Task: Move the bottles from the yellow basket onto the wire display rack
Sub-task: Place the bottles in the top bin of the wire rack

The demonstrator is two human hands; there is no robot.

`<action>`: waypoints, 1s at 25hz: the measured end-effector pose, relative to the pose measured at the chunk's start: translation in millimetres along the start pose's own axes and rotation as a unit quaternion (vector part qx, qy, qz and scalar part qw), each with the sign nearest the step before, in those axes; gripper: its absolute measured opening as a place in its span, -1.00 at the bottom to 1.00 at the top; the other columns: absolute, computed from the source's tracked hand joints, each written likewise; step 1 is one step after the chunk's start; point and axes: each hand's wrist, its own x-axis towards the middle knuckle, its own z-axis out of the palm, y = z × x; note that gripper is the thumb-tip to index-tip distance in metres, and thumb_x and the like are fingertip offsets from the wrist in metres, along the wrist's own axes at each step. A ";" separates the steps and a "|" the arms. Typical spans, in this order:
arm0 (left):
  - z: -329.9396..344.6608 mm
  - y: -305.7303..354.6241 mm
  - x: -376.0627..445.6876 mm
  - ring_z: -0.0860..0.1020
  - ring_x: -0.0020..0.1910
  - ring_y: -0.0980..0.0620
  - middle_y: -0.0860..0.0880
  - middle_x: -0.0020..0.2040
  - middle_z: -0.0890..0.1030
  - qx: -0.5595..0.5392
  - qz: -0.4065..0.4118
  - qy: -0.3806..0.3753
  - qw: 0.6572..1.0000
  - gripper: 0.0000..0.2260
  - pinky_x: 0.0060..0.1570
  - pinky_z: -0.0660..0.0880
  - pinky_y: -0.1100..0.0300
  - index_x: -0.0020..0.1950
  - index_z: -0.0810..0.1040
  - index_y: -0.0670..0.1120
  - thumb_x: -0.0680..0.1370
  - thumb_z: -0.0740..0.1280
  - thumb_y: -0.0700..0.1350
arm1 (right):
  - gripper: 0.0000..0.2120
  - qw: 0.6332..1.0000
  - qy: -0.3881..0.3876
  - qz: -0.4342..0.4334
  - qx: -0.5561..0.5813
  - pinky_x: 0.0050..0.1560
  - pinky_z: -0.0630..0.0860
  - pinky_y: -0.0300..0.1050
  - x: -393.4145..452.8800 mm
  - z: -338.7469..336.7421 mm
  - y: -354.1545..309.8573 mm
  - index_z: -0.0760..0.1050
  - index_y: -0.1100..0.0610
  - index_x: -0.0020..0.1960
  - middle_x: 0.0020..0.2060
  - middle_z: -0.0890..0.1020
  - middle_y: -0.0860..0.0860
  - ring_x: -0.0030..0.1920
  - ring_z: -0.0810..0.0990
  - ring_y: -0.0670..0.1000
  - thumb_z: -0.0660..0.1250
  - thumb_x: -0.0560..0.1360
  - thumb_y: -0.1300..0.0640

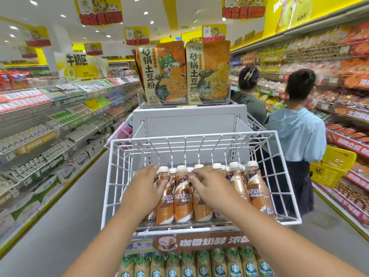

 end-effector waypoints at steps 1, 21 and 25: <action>1.2 2.1 -5.7 0.33 0.51 -0.06 -0.05 0.51 0.40 0.061 0.023 0.013 0.998 -0.45 0.47 0.33 0.00 0.53 0.38 -0.03 0.61 0.25 0.21 | -0.49 0.999 -0.005 -0.017 -0.029 0.43 0.36 -0.06 -6.3 -1.6 5.0 0.38 0.01 0.53 0.46 0.48 -0.02 0.42 0.45 0.00 0.12 0.68 -0.22; 14.2 108.8 -154.3 0.02 0.64 -0.13 -0.07 0.66 0.10 0.133 0.065 -0.040 0.988 -0.31 0.60 -0.02 -0.09 0.64 0.13 0.10 0.59 0.06 0.38 | -0.23 0.974 -0.024 0.042 -0.220 0.64 -0.11 0.13 -192.1 -12.4 52.1 -0.13 -0.01 0.68 0.67 -0.14 0.03 0.66 -0.18 0.11 -0.12 0.62 -0.41; 14.0 126.8 -200.0 0.01 0.64 -0.13 -0.06 0.66 0.10 0.101 0.110 -0.069 0.986 -0.32 0.59 0.02 -0.11 0.64 0.12 0.11 0.58 0.05 0.39 | -0.22 0.966 -0.018 0.117 -0.230 0.64 -0.09 0.12 -260.0 -20.3 47.0 -0.11 0.01 0.68 0.67 -0.10 0.05 0.66 -0.15 0.12 -0.09 0.62 -0.39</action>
